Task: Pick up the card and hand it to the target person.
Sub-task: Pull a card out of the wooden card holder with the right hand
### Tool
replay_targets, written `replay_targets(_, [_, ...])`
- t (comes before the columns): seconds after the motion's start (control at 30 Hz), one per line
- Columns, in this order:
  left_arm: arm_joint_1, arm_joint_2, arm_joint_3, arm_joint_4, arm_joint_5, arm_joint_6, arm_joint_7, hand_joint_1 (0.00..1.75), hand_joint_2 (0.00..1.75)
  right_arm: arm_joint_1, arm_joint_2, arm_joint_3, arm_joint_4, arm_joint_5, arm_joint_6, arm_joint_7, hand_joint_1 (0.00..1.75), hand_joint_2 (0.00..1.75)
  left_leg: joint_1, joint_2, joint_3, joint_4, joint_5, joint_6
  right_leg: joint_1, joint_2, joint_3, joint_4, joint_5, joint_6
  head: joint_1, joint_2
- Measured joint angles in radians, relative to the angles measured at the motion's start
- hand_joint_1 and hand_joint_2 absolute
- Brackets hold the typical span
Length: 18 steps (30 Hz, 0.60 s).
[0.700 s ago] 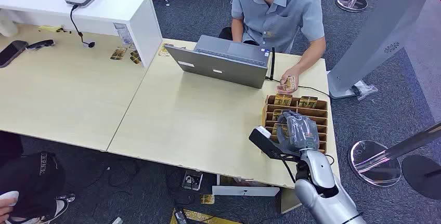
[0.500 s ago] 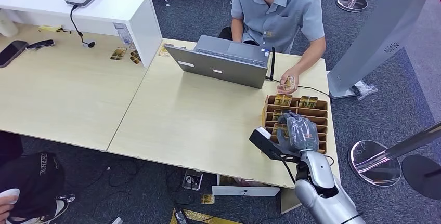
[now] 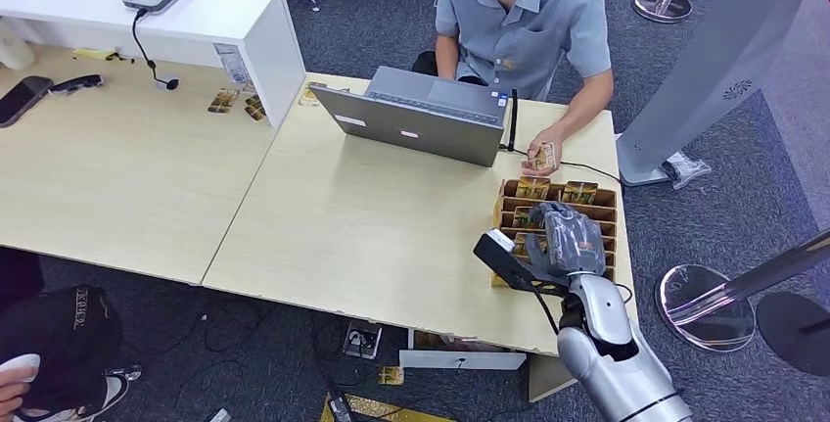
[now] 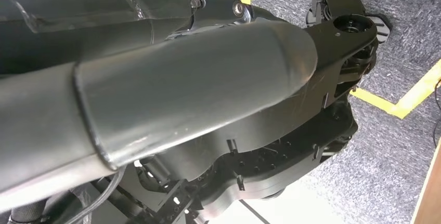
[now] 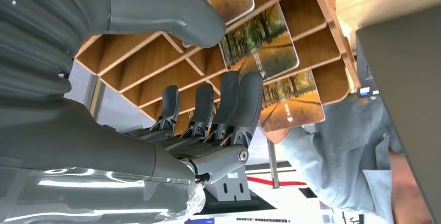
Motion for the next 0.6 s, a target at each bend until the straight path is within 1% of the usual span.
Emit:
replay_targets(0.13, [0.0, 0.0, 0.0, 0.0, 0.0, 0.0, 0.0, 0.0, 0.0, -0.002, 0.0, 0.0, 0.001, 0.0, 0.0, 0.0, 0.99, 1.75, 0.0, 0.0, 0.0, 0.0, 0.0, 0.0, 0.0, 0.0, 0.0, 0.0, 0.0, 0.0, 0.0, 0.0])
replay_targets(0.27, [0.0, 0.0, -0.002, 0.0, 0.0, -0.001, 0.002, 0.0, 0.0, -0.002, 0.0, 0.001, 0.018, 0.0, 0.004, -0.002, 1.05, 1.75, 0.0, 0.0, 0.0, 0.0, 0.0, 0.0, 0.0, 0.0, 0.0, 0.0, 0.0, 0.0, 0.0, 0.0])
replay_targets(0.6, [0.0, 0.0, -0.003, 0.0, 0.0, 0.0, 0.002, 0.0, 0.0, -0.001, 0.0, 0.003, 0.042, -0.002, 0.005, -0.006, 1.08, 1.75, 0.0, 0.0, 0.0, 0.0, 0.0, 0.0, 0.0, 0.0, 0.0, 0.0, 0.0, 0.0, 0.0, 0.0])
